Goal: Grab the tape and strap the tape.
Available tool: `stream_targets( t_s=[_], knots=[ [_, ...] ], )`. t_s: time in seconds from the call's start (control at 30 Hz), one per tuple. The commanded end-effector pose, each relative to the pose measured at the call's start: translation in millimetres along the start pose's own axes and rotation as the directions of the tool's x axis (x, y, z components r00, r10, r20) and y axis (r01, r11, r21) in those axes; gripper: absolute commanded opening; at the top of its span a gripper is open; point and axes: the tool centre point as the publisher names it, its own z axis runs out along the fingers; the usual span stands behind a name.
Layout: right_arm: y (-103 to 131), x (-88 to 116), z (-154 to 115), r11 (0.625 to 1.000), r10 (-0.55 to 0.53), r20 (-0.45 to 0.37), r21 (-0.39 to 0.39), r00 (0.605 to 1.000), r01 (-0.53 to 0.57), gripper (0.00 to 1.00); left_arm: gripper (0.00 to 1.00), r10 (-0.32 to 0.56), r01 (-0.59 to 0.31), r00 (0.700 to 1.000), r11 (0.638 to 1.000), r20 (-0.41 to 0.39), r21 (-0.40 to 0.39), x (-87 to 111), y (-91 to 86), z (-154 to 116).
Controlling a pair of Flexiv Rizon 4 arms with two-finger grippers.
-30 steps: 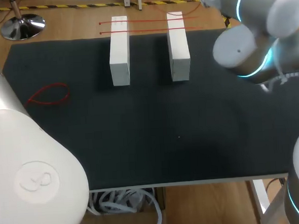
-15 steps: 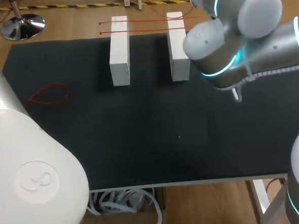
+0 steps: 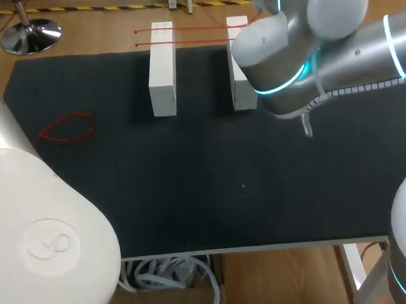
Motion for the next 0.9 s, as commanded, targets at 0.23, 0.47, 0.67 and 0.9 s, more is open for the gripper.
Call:
stream_targets(
  t_s=[0.23, 0.47, 0.67, 0.9],
  knots=[
    [1.8, -8.0, -8.7, 0.999, 0.037, -0.021, 0.029, 0.999, -0.036, 0.45, 0.0, -0.002, 0.002, 1.0, 1.0, -0.001, -0.004, 0.3, -0.5, -1.0],
    [1.8, -8.0, -8.7, 0.999, 0.037, -0.021, 0.029, 0.999, -0.036, 0.0, 0.0, -0.002, 0.002, 1.0, 1.0, -0.001, -0.004, 0.3, -0.5, -1.0],
    [1.8, -8.0, -8.7, 0.999, 0.037, -0.021, 0.029, 0.999, -0.036, 0.0, 0.0, -0.002, 0.002, 1.0, 1.0, -0.001, -0.004, 0.3, -0.5, -1.0],
    [1.8, -8.0, -8.7, 0.999, 0.037, -0.021, 0.029, 0.999, -0.036, 0.0, 0.0, -0.002, 0.002, 1.0, 1.0, -0.001, -0.004, 0.3, -0.5, -1.0]
  ],
)
